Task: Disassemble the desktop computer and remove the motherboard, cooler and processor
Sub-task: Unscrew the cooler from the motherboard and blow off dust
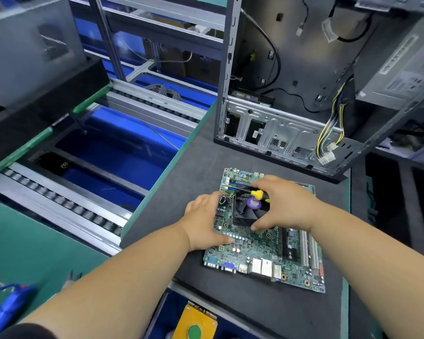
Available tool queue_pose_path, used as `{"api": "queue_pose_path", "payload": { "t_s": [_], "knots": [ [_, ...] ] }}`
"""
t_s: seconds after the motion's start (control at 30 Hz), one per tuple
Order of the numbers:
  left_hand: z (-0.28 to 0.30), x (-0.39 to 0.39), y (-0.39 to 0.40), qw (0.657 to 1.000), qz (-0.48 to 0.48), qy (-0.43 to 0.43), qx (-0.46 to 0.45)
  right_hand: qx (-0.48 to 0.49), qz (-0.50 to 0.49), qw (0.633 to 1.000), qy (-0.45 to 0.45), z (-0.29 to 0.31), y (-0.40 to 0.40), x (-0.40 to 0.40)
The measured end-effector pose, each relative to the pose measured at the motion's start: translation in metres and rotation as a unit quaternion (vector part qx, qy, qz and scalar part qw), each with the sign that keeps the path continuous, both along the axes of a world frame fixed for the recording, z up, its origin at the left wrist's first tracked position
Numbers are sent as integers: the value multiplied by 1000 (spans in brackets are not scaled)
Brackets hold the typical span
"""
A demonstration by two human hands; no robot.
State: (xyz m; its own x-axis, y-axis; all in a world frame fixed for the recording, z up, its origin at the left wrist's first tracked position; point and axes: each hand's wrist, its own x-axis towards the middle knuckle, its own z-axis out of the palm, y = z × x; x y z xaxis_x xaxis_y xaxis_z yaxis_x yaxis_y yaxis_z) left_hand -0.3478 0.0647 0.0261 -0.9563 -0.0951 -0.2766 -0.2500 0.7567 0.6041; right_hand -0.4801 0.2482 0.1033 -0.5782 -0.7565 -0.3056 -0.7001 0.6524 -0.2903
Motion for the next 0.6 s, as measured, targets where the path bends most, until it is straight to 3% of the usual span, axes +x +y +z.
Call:
{"api": "queue_pose_path", "payload": {
  "t_s": [0.13,0.33,0.6],
  "knots": [
    [-2,1,0,1000,-3,0,8,40,46,997,-42,14,-3,-17],
    [-6,0,-2,1000,-3,-5,6,128,123,981,78,26,-18,-16],
    [-10,1,-1,1000,1,16,-4,83,52,993,66,17,-11,2]
  ]
}}
